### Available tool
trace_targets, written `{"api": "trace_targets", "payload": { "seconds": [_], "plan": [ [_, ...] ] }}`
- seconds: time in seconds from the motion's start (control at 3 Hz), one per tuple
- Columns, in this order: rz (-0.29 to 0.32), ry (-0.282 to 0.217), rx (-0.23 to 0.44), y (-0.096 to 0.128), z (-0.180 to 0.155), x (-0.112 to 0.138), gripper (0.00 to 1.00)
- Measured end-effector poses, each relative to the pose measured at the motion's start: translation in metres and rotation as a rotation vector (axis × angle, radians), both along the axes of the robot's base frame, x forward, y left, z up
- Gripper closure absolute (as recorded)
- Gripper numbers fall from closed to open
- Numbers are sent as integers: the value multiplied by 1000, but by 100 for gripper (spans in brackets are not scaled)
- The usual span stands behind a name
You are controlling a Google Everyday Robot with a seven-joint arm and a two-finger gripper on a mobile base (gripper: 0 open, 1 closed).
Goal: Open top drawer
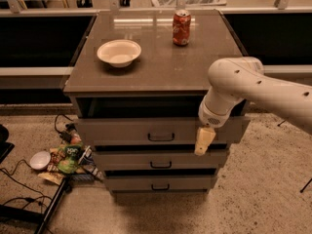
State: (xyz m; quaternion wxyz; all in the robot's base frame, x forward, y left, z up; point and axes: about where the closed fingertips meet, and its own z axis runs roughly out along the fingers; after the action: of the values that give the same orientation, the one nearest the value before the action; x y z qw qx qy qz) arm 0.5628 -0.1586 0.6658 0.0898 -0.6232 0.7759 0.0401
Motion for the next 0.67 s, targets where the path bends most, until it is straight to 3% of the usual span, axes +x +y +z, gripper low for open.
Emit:
{"api": "trace_targets", "payload": {
  "seconds": [0.33, 0.67],
  "plan": [
    [-39, 46, -21, -11, 3, -22, 49],
    [-54, 62, -29, -15, 5, -30, 72]
  ]
}}
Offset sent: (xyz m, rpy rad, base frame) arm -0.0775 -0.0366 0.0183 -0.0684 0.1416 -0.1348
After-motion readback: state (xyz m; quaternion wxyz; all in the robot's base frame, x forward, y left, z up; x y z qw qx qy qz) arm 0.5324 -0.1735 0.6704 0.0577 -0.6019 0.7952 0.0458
